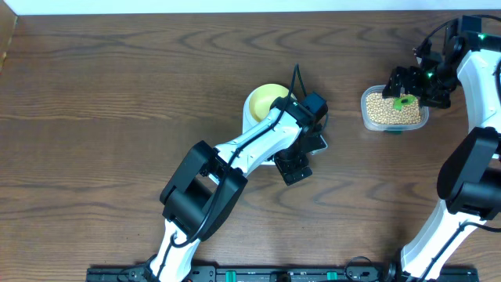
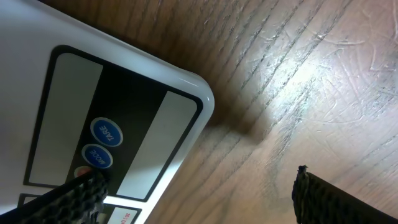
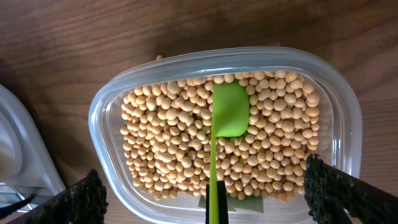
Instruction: Scoop item into bowl and weigh 50g on scale
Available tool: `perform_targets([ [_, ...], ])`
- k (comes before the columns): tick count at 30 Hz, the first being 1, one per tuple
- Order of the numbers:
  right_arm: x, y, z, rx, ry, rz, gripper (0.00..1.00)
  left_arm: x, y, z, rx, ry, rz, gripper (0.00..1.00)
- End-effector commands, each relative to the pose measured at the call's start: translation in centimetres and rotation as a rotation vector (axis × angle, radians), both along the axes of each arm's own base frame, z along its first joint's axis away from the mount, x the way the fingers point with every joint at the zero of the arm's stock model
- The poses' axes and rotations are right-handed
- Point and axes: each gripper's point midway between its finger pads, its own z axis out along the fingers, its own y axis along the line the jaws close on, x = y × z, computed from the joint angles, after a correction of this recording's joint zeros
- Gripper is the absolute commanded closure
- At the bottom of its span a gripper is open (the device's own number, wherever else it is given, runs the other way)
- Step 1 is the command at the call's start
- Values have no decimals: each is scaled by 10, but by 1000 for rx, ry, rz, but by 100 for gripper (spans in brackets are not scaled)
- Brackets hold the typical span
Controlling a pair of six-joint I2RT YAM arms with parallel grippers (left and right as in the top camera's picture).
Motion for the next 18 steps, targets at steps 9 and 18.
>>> perform_targets([
  [9,4,-1,3,-1,-13,5,1,3,9,-20,17,48,26,2],
  [18,4,-1,3,-1,-12,4,1,9,1,6,-31,-5,26,2],
])
